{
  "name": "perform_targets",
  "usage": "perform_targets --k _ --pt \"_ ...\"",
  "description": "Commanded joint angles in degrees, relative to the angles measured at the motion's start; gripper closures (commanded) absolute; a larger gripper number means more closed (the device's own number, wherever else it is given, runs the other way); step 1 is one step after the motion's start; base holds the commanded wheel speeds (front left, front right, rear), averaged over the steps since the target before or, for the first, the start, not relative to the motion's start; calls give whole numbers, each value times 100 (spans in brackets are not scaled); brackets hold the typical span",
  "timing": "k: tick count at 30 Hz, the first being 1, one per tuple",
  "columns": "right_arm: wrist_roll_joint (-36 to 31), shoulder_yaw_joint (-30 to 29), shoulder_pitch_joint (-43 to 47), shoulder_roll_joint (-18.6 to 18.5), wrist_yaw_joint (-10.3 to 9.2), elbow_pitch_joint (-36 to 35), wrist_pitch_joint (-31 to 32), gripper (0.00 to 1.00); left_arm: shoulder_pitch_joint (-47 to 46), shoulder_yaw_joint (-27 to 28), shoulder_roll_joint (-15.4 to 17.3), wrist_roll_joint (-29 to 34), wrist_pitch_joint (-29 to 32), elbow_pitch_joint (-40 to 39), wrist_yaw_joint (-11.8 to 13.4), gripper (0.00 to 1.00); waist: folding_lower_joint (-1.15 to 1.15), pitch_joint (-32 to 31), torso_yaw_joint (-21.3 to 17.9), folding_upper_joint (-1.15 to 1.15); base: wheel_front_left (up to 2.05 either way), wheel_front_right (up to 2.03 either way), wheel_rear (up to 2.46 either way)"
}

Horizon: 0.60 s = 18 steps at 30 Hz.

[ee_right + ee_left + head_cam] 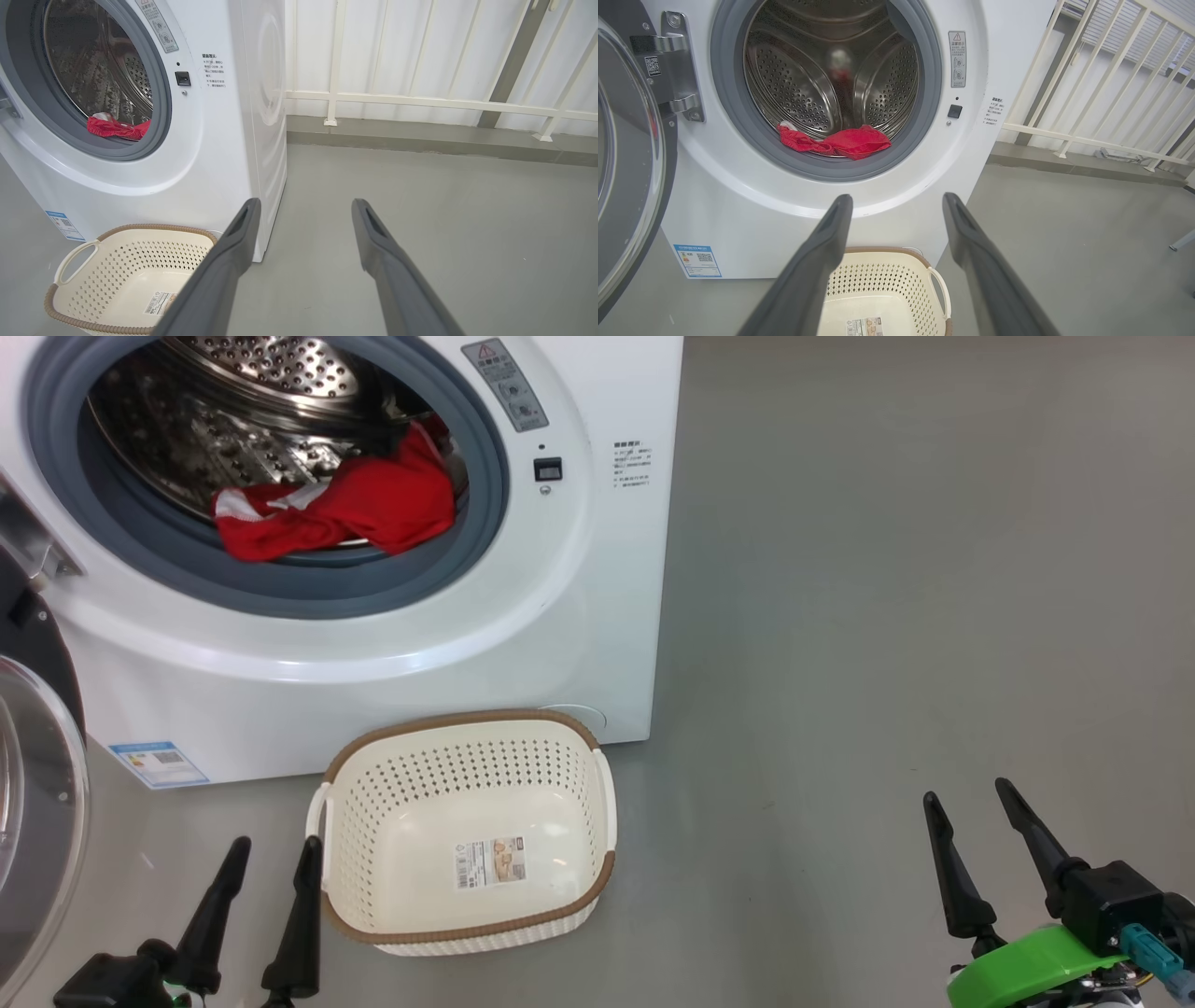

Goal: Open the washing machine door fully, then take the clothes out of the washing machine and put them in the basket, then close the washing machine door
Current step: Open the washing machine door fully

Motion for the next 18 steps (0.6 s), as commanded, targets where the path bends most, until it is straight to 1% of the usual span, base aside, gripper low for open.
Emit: perform_targets --k 1,18 --pt "-79 96 -55 -41 28 -158 -38 0 -80 172 145 -21 -29 -165 9 0 0 7 5 0 0 0 0" --pt "-108 102 -84 -3 28 -148 -38 0 -156 129 250 -36 -29 -159 9 0 0 63 71 0 0 0 0"
